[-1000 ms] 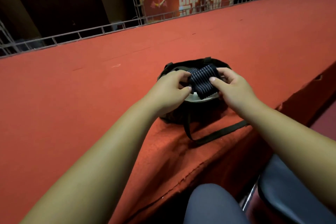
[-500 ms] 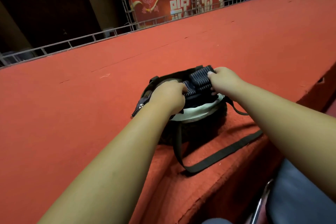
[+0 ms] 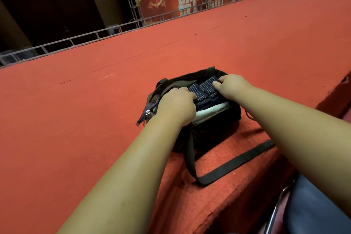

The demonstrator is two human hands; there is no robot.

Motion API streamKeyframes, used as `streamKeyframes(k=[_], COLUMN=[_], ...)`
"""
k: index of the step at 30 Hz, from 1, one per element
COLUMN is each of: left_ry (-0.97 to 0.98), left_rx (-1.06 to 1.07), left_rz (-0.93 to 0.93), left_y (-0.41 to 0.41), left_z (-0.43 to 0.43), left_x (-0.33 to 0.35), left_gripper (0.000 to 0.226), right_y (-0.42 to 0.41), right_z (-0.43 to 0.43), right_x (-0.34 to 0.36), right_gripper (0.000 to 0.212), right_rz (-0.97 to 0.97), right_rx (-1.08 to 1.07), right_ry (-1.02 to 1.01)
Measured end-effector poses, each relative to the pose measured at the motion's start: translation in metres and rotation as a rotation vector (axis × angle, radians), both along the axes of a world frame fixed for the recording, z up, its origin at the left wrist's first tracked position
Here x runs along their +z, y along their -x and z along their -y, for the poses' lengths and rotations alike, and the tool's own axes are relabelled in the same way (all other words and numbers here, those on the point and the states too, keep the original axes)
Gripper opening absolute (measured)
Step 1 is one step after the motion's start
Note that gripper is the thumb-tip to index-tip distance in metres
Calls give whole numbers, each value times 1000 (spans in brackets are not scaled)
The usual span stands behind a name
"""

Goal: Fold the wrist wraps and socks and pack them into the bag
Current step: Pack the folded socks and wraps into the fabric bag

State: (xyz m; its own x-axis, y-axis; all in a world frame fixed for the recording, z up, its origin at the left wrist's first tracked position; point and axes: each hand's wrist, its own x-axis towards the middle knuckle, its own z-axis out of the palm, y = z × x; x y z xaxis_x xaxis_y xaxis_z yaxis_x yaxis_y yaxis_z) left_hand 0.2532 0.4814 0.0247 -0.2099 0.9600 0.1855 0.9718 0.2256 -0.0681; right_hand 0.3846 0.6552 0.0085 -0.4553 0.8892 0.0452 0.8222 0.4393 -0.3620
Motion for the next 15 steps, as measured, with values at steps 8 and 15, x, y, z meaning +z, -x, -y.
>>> streamKeyframes(k=[8, 15], left_ry=[-106, -429], left_rx=[-102, 173], left_rz=[-49, 393], left_y=[-7, 24], left_z=[30, 95], left_x=[24, 44], left_gripper=[28, 36], right_y=[-13, -34], right_z=[24, 60], right_x=[0, 23], right_gripper=[62, 50], right_rz=[-247, -178], right_rx=[-131, -141], right_ry=[-8, -67])
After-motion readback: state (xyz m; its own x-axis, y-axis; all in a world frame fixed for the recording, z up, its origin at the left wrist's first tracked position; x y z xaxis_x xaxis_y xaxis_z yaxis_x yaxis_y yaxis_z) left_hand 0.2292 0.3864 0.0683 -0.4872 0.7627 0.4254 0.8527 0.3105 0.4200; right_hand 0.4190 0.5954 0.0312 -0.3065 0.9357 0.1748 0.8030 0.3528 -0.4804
